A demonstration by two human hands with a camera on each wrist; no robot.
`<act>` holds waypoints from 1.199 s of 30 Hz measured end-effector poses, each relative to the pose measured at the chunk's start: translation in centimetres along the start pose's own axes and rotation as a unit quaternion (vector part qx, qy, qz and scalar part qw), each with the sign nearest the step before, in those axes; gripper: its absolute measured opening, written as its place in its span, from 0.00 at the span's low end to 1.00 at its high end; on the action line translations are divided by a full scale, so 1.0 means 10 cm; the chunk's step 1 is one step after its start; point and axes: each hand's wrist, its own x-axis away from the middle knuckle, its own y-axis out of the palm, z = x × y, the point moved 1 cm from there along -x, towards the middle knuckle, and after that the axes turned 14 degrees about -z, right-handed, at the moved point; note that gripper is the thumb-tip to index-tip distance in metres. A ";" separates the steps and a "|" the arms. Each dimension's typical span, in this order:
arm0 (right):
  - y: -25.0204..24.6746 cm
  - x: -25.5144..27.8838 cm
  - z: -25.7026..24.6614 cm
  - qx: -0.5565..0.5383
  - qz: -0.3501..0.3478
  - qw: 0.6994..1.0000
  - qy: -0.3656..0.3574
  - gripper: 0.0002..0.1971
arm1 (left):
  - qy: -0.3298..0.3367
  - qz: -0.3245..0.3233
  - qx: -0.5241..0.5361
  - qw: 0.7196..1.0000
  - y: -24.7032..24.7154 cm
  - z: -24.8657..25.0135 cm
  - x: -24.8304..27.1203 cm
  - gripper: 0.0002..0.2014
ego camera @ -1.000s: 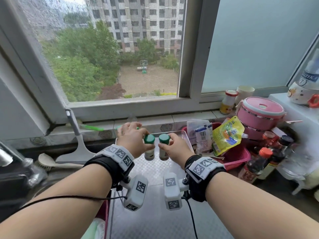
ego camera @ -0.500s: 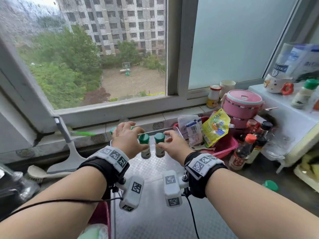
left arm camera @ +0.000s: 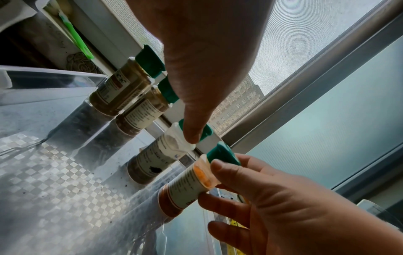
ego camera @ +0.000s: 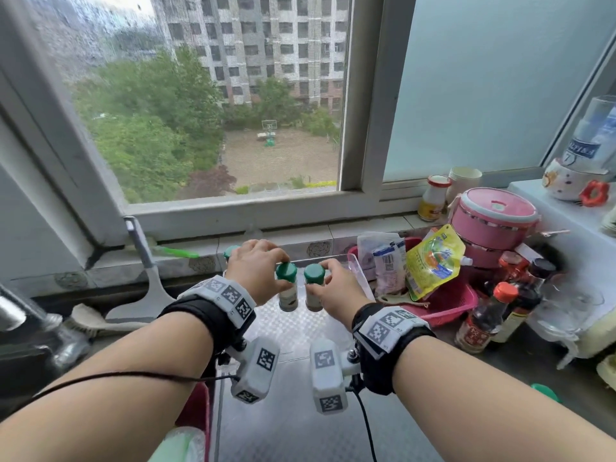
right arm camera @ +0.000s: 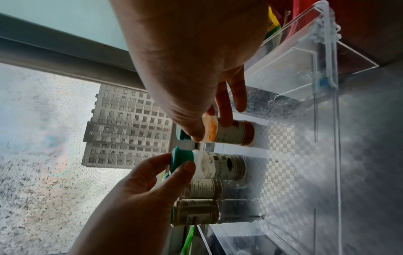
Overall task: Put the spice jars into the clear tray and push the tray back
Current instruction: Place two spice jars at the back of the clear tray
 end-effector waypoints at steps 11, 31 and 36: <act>-0.13 -0.31 -0.09 0.024 -0.042 0.999 -0.011 0.17 | -0.049 -0.004 0.005 0.999 -0.11 -0.10 -0.32 0.23; -0.09 -0.54 -0.23 -0.001 -0.050 0.999 -0.015 0.25 | -0.051 0.007 0.015 0.999 -0.09 -0.10 -0.36 0.25; -0.11 -0.43 -0.15 -0.045 -0.050 0.998 -0.011 0.29 | -0.034 0.027 0.034 0.998 -0.11 -0.06 -0.26 0.31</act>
